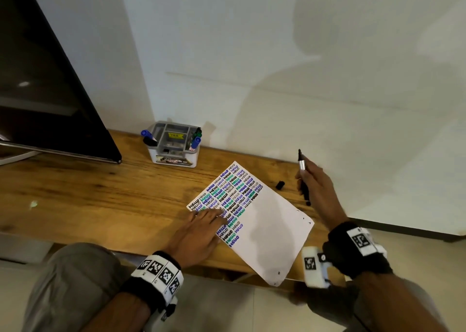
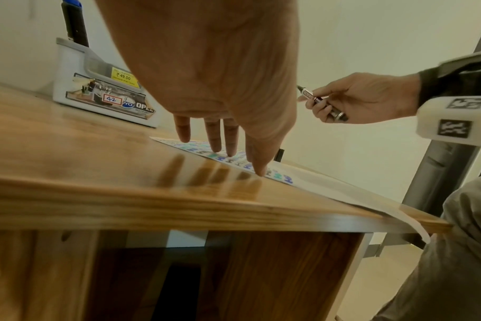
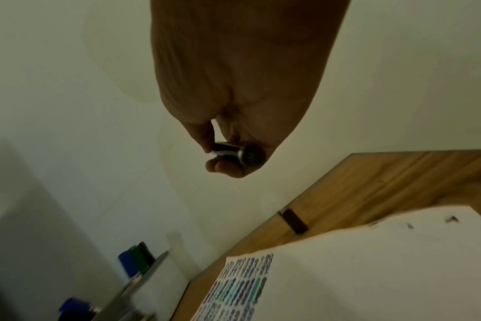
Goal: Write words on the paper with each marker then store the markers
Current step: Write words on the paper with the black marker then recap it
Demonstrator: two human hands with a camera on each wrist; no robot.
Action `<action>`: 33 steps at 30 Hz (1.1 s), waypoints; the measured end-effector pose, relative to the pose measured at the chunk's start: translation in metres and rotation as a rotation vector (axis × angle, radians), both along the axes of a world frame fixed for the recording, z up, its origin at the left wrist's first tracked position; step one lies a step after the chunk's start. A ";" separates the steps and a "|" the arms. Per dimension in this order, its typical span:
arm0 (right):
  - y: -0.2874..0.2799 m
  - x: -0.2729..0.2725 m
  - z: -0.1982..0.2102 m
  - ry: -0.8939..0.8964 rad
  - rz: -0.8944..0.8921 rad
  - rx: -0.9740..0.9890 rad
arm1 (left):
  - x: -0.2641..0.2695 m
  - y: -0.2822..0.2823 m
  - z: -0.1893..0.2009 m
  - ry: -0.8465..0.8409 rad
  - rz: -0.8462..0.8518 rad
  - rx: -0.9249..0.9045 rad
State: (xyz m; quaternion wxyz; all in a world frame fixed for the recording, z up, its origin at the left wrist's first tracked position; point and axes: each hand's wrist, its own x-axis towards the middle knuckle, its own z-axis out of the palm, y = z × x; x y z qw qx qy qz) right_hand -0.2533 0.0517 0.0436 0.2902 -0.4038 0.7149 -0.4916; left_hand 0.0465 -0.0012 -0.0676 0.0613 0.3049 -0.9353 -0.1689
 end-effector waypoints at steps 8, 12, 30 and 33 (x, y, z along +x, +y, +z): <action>0.036 0.052 -0.030 -0.534 0.271 -0.083 | 0.004 0.007 -0.002 -0.021 -0.104 -0.096; 0.040 0.059 -0.040 -0.858 0.277 -0.175 | 0.007 0.009 -0.007 -0.034 -0.139 -0.095; 0.044 0.075 -0.111 -0.006 0.378 -0.074 | 0.015 0.018 -0.021 -0.161 -0.163 -0.094; 0.045 0.075 -0.118 0.065 0.361 -0.111 | 0.014 0.019 -0.023 -0.171 -0.154 -0.126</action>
